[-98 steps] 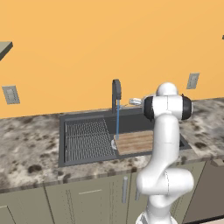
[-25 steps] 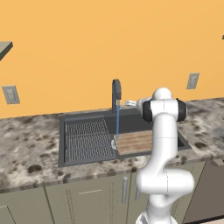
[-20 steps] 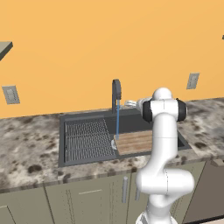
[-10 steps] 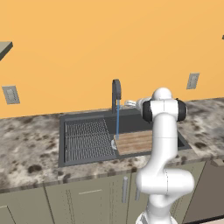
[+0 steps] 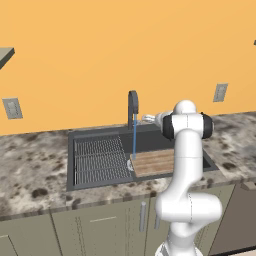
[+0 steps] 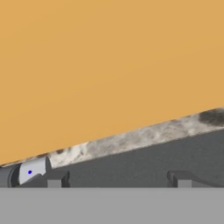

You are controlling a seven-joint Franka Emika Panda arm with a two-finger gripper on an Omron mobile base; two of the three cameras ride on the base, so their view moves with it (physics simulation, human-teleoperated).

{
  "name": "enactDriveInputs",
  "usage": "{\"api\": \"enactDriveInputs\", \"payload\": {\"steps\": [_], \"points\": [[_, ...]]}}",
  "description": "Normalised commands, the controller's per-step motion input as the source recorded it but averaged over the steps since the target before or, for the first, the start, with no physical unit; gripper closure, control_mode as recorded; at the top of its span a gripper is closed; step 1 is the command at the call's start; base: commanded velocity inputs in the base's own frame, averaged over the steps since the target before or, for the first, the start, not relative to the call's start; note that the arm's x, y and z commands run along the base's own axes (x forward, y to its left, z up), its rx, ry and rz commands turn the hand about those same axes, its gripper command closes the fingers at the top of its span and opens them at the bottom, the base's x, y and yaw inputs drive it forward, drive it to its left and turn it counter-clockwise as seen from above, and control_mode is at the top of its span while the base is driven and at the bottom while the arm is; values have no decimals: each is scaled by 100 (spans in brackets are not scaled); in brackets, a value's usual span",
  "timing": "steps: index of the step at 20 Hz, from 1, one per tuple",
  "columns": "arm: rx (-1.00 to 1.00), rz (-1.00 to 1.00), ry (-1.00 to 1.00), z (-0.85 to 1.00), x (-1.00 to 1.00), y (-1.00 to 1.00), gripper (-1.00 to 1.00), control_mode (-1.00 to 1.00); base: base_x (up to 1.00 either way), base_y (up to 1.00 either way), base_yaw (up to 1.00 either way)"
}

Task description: Turn on the sink faucet with hot water and rinse the cutting board for ten seconds, then turn off the faucet. Push the cutting board to reach the water if necessary.

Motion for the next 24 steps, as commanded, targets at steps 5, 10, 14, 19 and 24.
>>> {"api": "enactDriveInputs", "payload": {"steps": [5,10,14,19,24], "points": [[0,0,0,-2,0,26,-100,-100,0,0,0],[0,0,0,0,0,30,-100,-100,0,0,0],[0,0,0,0,0,30,-100,-100,0,0,0],[0,0,0,0,0,31,-100,-100,0,0,0],[0,0,0,0,0,33,-100,-100,0,0,0]]}}
